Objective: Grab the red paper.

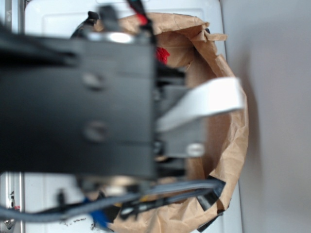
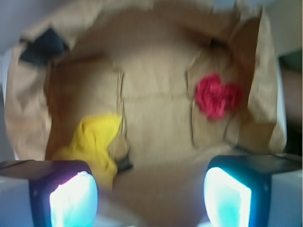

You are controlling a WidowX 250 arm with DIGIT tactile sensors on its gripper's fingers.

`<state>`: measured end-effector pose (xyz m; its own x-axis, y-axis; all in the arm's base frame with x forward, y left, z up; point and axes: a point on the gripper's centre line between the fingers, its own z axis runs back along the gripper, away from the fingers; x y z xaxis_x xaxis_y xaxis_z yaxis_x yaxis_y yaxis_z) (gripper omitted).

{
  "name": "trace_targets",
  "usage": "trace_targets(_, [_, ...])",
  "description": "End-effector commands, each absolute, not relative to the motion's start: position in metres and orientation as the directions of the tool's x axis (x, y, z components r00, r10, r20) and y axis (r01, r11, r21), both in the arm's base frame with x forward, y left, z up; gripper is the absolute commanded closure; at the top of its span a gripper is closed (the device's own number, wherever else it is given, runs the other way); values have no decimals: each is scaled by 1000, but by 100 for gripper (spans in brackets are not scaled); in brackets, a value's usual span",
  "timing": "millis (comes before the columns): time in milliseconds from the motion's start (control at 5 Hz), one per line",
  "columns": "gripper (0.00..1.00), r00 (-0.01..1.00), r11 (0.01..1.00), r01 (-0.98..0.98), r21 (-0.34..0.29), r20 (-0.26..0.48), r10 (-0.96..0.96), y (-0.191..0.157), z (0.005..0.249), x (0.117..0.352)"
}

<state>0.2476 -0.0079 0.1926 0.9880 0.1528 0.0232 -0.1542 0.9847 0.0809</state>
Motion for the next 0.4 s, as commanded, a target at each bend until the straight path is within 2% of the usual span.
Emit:
trace_targets(0, [0,995,990,-82,117,62,75,4,192,272])
trace_targets(200, [0,987,976,-157,151,4,158,6,166,269])
